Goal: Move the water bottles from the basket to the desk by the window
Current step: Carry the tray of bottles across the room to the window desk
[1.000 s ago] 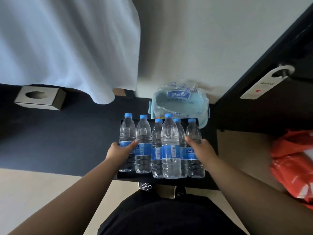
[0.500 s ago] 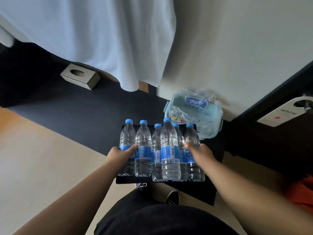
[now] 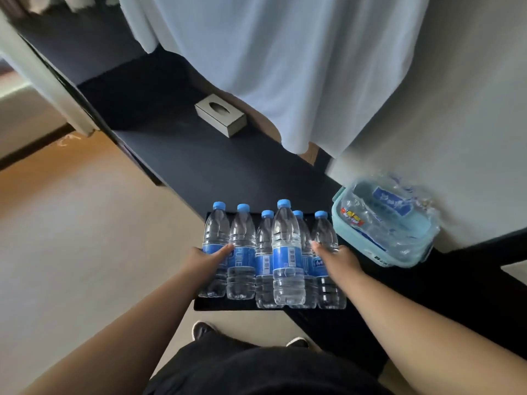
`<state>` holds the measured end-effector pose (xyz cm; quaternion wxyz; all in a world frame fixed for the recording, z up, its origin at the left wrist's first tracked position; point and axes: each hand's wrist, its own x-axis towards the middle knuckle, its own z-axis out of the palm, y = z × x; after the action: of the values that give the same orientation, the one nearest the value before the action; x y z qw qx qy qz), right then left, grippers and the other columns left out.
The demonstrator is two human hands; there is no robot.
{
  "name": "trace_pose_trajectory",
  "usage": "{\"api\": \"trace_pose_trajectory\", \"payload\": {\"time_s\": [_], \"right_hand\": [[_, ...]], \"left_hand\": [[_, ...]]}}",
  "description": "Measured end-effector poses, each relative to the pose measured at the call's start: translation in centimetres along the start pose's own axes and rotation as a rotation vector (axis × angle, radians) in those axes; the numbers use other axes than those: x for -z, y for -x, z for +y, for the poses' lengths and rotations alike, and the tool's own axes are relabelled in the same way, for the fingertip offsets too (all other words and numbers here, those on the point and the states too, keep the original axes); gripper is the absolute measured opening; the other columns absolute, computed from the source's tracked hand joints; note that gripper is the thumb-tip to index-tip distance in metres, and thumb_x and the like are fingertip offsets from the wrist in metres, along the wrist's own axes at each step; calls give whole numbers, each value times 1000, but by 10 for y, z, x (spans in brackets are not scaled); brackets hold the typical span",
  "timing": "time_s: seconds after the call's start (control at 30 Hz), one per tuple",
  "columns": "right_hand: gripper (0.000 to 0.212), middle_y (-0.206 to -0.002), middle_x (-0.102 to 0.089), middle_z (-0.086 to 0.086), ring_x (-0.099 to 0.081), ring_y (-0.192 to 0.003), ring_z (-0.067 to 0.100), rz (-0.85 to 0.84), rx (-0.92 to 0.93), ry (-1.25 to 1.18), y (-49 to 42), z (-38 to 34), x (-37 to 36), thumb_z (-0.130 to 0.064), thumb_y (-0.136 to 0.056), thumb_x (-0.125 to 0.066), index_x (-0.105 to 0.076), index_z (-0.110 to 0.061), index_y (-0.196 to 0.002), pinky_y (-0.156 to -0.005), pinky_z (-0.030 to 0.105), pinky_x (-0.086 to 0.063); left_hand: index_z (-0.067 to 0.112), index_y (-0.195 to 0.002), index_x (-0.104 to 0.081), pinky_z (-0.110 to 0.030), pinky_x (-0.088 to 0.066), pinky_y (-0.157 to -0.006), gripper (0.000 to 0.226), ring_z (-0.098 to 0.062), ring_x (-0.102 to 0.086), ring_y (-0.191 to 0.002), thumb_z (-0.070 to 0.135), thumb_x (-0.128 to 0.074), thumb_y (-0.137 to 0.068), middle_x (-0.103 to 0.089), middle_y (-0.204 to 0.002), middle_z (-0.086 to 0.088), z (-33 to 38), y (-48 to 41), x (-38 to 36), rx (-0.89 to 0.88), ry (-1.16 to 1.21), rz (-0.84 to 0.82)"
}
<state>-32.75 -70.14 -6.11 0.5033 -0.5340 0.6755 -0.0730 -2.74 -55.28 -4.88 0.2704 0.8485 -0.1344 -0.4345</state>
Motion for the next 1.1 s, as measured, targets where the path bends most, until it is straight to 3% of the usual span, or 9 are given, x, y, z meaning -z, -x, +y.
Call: {"api": "trace_pose_trajectory", "payload": {"time_s": [0.2,0.4,0.57,0.63,0.83,1.1], "right_hand": [[60,-96,-72,1,-68,-82,16,-56,58,72,3,-53,-53,-73,-81,-70,-67,-18,-106,-60,27,-44],[63,-104,-71,4,-67,-87,20,-121,95,152,5,-104,-127,-70,-82,-70,-66,-15,-112,-64,29,-45],[84,-120,-69,10,-67,-105,29,-174,107,211,11,-142,-194,-75,-79,-68,-63,-8,-129,-83,38,-53],[89,-124,-67,12,-66,-108,31,-185,117,248,14,-156,-219,-77,-79,-66,-61,-6,-132,-88,41,-54],[78,-97,-60,-1,-57,-81,13,-212,177,311,27,-198,-293,-73,-83,-67,-59,-6,-122,-61,32,-40],[74,-99,-64,3,-62,-85,18,-309,241,387,40,-244,-370,-71,-83,-69,-61,-7,-120,-60,30,-41]], "left_hand": [[7,-105,-66,-51,-63,-80,76,-35,-75,-87,71,-82,-68,-75,-94,-18,-26,-9,59,40,82,48],[7,-110,-57,-37,-56,-61,76,-27,-70,-82,70,-79,-73,-71,-98,-17,-59,-28,130,80,124,99],[8,-114,-59,-51,-62,-83,79,-31,-73,-89,71,-80,-71,-72,-102,-16,-94,-48,191,117,209,114],[9,-115,-60,-55,-61,-86,85,-34,-74,-90,76,-78,-64,-73,-103,-17,-105,-53,215,125,242,96],[14,-104,-63,-46,-63,-74,89,-27,-74,-81,85,-70,-51,-74,-94,-12,-139,-56,280,127,282,197],[9,-109,-65,-46,-61,-80,76,-25,-72,-86,74,-76,-70,-73,-98,-10,-187,-65,332,188,318,325]]}}
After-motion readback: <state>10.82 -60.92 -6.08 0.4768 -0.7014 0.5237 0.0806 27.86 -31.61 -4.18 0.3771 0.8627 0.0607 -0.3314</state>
